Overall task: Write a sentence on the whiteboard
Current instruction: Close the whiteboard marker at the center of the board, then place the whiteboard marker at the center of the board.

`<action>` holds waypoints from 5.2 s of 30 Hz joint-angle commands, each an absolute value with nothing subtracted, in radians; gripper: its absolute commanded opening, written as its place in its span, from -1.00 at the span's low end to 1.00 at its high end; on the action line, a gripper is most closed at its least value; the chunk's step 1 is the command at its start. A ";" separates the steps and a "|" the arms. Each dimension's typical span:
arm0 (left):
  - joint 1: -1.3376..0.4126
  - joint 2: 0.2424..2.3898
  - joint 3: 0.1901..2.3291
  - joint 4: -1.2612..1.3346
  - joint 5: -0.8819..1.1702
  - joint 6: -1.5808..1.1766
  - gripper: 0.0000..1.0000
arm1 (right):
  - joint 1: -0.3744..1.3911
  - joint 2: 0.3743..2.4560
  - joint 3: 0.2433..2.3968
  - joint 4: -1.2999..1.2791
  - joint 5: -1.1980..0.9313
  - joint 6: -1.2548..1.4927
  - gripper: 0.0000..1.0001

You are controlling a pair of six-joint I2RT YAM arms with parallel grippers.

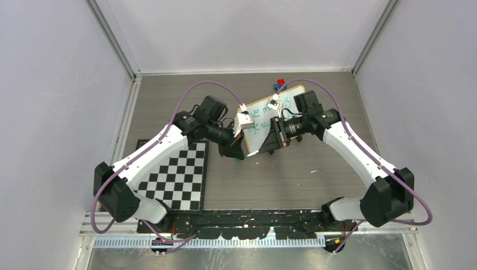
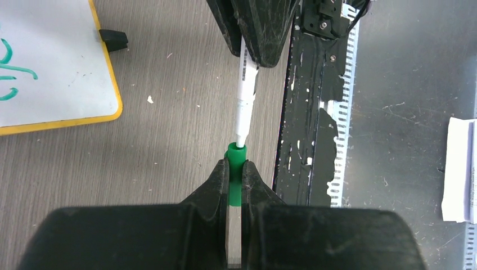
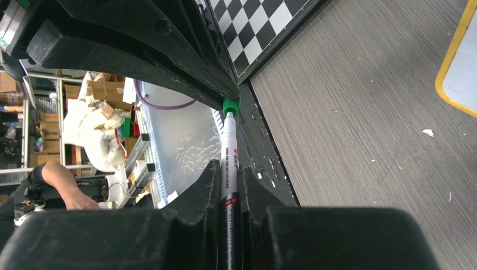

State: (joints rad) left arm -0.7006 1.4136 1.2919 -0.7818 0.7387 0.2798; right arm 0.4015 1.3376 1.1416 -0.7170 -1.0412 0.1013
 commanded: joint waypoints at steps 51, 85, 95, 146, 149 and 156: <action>-0.509 1.355 1.299 -0.676 0.916 0.098 0.33 | 0.340 1.388 1.085 -0.250 -1.221 0.555 -0.99; -0.620 1.438 1.307 -0.504 0.980 -0.056 -1.00 | 0.419 1.387 1.114 -0.312 -1.196 0.496 -0.99; -0.630 1.469 1.344 -0.449 0.989 -0.102 -1.00 | 0.462 1.402 1.143 -0.369 -1.187 0.450 -0.99; -0.558 1.548 1.422 -0.837 1.054 0.007 -1.00 | 0.545 1.346 1.816 -1.291 -0.388 -0.486 0.68; -0.559 1.571 1.436 -0.849 1.075 -0.041 -1.00 | 0.621 1.387 1.857 -1.312 -0.295 -0.532 0.68; -0.585 1.600 1.446 -0.873 1.126 -0.042 -1.00 | 0.888 1.444 1.832 -1.310 -0.010 -0.657 0.59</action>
State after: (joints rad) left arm -0.5648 1.6005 1.4044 -0.8425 1.0538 -0.0326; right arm 0.7746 1.4239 1.8393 -1.3056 -0.2298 -0.5537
